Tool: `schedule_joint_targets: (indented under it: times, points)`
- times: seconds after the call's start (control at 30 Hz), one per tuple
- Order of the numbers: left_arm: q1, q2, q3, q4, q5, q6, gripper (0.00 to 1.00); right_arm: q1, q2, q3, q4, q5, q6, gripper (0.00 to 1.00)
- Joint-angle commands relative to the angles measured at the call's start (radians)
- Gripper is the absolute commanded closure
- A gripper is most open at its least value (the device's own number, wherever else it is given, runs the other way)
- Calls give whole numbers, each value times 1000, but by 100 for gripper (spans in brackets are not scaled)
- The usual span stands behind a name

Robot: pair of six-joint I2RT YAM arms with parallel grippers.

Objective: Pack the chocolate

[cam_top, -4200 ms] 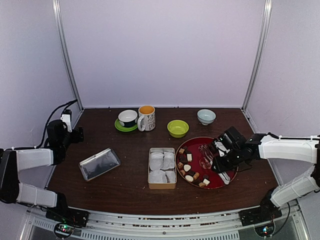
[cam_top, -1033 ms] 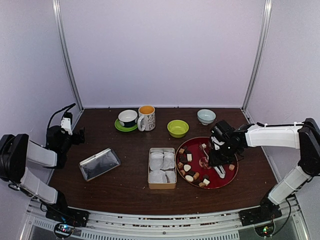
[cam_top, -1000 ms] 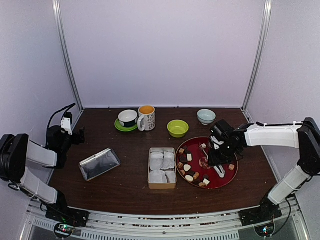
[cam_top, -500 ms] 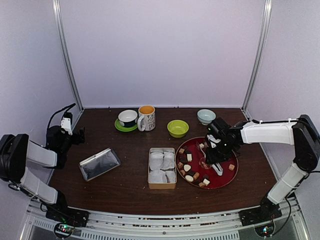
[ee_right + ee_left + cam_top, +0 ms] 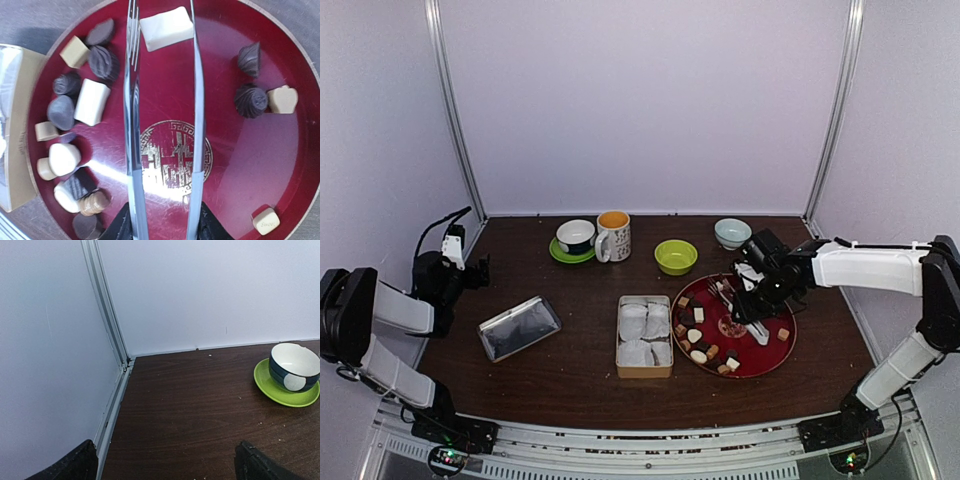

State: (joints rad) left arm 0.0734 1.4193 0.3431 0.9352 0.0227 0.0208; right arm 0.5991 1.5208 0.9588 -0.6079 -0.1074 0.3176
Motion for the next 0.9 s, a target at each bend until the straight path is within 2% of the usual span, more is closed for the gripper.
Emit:
schedule_joint_targets:
  times: [0.0, 0.33, 0.67, 0.87]
  points:
    - [8, 4, -6, 62, 10, 11, 2, 6, -85, -24, 18, -11, -15, 63]
    - [9, 4, -6, 62, 10, 11, 2, 45, -160, -38, 21, -46, -4, 63]
    - [8, 5, -6, 61, 11, 11, 2, 167, -201, -12, -6, -49, 4, 63]
    - [9, 5, -6, 62, 11, 11, 2, 200, -203, 3, 15, -94, 6, 63]
